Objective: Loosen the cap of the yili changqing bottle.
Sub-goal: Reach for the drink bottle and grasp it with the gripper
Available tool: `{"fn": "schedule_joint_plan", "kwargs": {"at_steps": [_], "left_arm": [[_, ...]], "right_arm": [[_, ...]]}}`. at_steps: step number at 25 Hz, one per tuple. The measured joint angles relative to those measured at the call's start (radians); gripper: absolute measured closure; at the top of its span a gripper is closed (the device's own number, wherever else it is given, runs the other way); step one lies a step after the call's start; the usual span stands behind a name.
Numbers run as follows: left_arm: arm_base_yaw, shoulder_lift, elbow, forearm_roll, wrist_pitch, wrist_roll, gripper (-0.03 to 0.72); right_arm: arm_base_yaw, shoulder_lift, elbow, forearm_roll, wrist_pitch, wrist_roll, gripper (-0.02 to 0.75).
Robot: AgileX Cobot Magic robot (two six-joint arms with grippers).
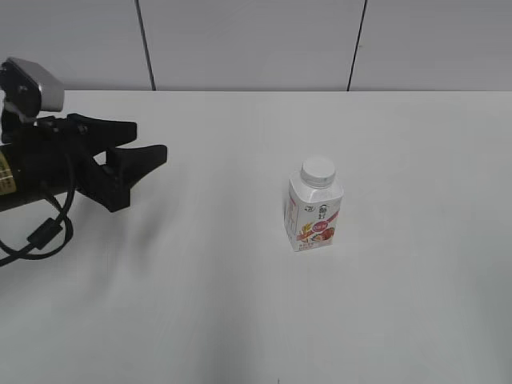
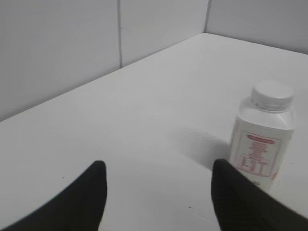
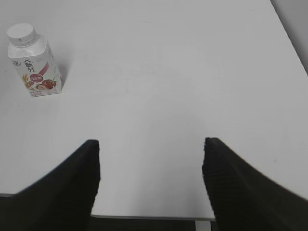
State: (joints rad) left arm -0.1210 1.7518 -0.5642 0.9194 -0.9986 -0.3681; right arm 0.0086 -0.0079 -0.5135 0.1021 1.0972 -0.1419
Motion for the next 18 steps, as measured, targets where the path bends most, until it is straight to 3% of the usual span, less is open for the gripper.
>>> {"fn": "schedule_joint_plan", "kwargs": {"at_steps": [8,14,18], "left_arm": [[-0.005,0.207,-0.15,0.288,-0.182,-0.028,0.244],[-0.094,0.311,-0.205,0.303,-0.198,-0.032,0.196],[-0.188,0.338,-0.241,0.243,-0.189,-0.032,0.184]], "right_arm": [[0.0,0.0,0.0,0.0,0.0,0.0,0.206],[0.0,0.0,0.0,0.0,0.0,0.0,0.206],[0.0,0.0,0.0,0.0,0.0,0.0,0.206]]}}
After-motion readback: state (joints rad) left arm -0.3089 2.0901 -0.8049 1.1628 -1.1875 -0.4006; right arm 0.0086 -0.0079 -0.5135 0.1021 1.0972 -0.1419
